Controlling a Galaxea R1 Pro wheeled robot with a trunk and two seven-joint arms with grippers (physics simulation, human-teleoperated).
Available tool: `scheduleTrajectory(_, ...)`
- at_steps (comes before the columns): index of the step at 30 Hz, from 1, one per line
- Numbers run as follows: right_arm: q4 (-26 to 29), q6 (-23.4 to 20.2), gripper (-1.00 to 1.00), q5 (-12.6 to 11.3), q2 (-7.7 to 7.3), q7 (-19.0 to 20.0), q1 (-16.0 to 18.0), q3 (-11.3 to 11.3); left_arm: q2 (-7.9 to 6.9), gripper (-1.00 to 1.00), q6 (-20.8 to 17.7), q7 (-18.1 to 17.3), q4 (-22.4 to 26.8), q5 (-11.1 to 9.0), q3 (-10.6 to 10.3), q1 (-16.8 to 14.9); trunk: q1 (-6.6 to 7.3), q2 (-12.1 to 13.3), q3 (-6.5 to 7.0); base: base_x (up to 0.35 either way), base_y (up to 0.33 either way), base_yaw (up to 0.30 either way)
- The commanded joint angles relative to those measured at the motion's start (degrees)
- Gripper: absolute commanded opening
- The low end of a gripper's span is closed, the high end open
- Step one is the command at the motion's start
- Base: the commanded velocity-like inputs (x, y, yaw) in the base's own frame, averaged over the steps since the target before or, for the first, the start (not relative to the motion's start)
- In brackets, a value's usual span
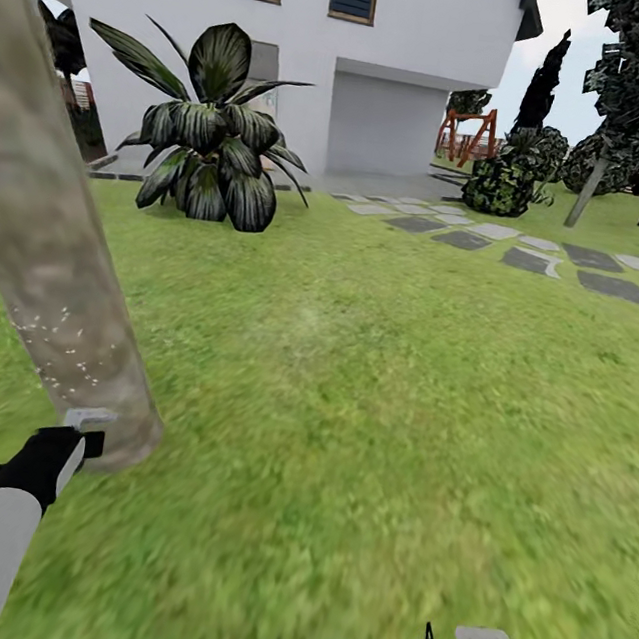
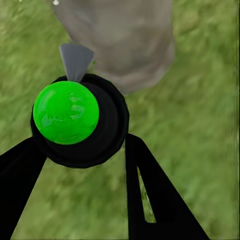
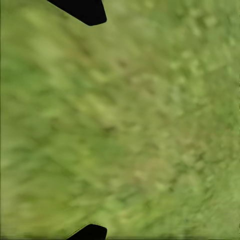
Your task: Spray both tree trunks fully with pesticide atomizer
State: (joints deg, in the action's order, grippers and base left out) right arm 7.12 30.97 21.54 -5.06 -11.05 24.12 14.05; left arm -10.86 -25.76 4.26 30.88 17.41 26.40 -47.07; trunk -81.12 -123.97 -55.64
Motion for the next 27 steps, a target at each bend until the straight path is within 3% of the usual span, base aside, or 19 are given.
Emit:
scheduleTrajectory(1, -0.09, 0.14, 1.0, 0.61, 0.03, -0.28, 0.05, 0.28, 0.02, -1.0, 0.31, 0.04, 0.07, 0.14, 0.14, -0.04, -0.01, -0.02, -0.05, 0.138, -0.244, 0.0)
scheduleTrajectory(11, -0.09, 0.14, 1.0, 0.61, 0.05, -0.28, 0.04, 0.28, -0.08, -1.0, 0.81, 0.13, 0.06, 0.25, 0.14, -0.04, -0.01, -0.02, -0.05, 0.104, -0.258, 0.02)
scheduleTrajectory(27, -0.09, 0.14, 1.0, 0.61, 0.05, -0.28, 0.05, 0.28, -0.25, -1.0, 0.8, 0.14, 0.06, 0.34, 0.14, 0.05, -0.01, -0.02, -0.05, 0.101, -0.263, 0.268)
